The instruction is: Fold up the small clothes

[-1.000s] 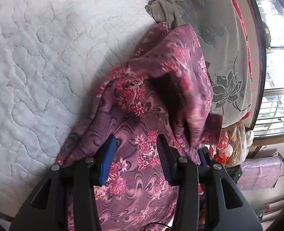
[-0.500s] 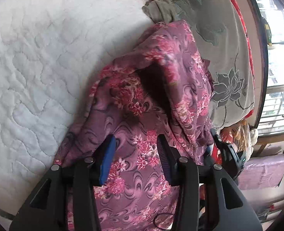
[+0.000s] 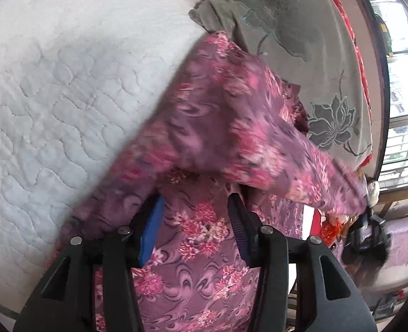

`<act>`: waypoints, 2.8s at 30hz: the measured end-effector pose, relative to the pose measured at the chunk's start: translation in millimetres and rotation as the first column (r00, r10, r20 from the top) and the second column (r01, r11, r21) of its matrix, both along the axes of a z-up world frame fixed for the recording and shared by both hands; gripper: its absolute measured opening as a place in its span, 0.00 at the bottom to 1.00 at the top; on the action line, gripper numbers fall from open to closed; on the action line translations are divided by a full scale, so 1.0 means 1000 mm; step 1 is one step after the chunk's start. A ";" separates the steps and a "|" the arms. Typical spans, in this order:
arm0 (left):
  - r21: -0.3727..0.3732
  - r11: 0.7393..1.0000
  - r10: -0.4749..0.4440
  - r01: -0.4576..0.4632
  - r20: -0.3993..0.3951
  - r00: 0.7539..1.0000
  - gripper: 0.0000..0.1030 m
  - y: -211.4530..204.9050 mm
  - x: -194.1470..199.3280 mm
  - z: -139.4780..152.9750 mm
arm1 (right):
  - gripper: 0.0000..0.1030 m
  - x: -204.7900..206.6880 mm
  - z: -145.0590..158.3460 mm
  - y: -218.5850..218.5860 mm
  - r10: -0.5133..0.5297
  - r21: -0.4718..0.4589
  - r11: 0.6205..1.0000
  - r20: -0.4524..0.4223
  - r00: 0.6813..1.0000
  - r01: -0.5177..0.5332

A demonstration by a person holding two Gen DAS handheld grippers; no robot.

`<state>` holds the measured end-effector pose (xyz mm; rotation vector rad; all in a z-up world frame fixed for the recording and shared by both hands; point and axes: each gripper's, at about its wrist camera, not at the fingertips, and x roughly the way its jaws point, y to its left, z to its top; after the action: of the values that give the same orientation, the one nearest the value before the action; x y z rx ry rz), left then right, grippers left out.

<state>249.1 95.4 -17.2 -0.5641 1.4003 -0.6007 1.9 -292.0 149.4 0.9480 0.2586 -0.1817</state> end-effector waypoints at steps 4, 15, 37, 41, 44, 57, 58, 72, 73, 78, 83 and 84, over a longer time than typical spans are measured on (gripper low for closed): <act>-0.013 1.000 0.015 -0.015 -0.014 1.000 0.45 0.007 0.000 -0.003 | 0.06 -0.019 -0.050 -0.022 -0.078 0.051 0.995 -0.131 0.988 0.085; 0.002 0.993 -0.120 0.122 0.185 0.975 0.45 -0.027 -0.012 0.064 | 0.26 -0.064 -0.083 -0.030 -0.228 -0.027 0.973 -0.282 0.932 0.230; 0.412 0.883 -0.333 0.224 0.213 0.919 0.53 -0.103 -0.026 0.020 | 0.50 -0.035 -0.115 -0.013 0.033 -0.103 0.990 -0.498 0.866 -0.096; 0.386 0.869 -0.393 0.309 0.161 0.905 0.54 -0.098 -0.056 0.035 | 0.49 -0.048 -0.094 -0.001 0.076 -0.101 0.984 -0.519 0.851 -0.149; 0.405 0.844 -0.430 0.353 0.115 0.896 0.54 -0.087 -0.082 0.022 | 0.52 -0.065 -0.101 0.024 0.156 -0.107 0.955 -0.613 0.774 -0.277; 0.337 0.833 -0.467 0.440 -0.001 0.884 0.60 0.012 -0.167 0.018 | 0.62 -0.178 -0.117 0.094 0.216 -0.056 0.932 -0.705 0.675 -0.357; 0.309 0.848 -0.451 0.429 -0.003 0.893 0.60 0.023 -0.167 0.023 | 0.62 -0.189 -0.118 0.097 0.212 -0.058 0.933 -0.709 0.673 -0.354; 0.028 0.964 -0.253 0.264 -0.200 0.947 0.60 0.147 -0.172 -0.035 | 0.64 -0.305 -0.204 0.106 0.343 0.255 0.935 -0.458 0.820 -0.248; 0.019 0.964 -0.254 0.264 -0.218 0.943 0.60 0.147 -0.175 -0.040 | 0.65 -0.304 -0.208 0.107 0.351 0.265 0.930 -0.443 0.825 -0.253; 0.026 0.960 -0.265 0.280 -0.258 0.929 0.60 0.145 -0.189 -0.054 | 0.67 -0.295 -0.228 0.111 0.389 0.383 0.888 -0.328 0.860 -0.255; 0.046 0.956 -0.274 0.290 -0.213 0.938 0.44 0.141 -0.195 -0.045 | 0.41 -0.292 -0.221 0.121 0.414 0.382 0.873 -0.250 0.875 -0.303; 0.058 0.954 -0.279 0.295 -0.191 0.941 0.38 0.139 -0.196 -0.041 | 0.27 -0.292 -0.216 0.122 0.414 0.362 0.878 -0.253 0.874 -0.312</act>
<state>53.4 234.7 -58.0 -0.3531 1.6897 -0.7323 -289.8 -169.9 -66.1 1.1617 0.7870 0.0626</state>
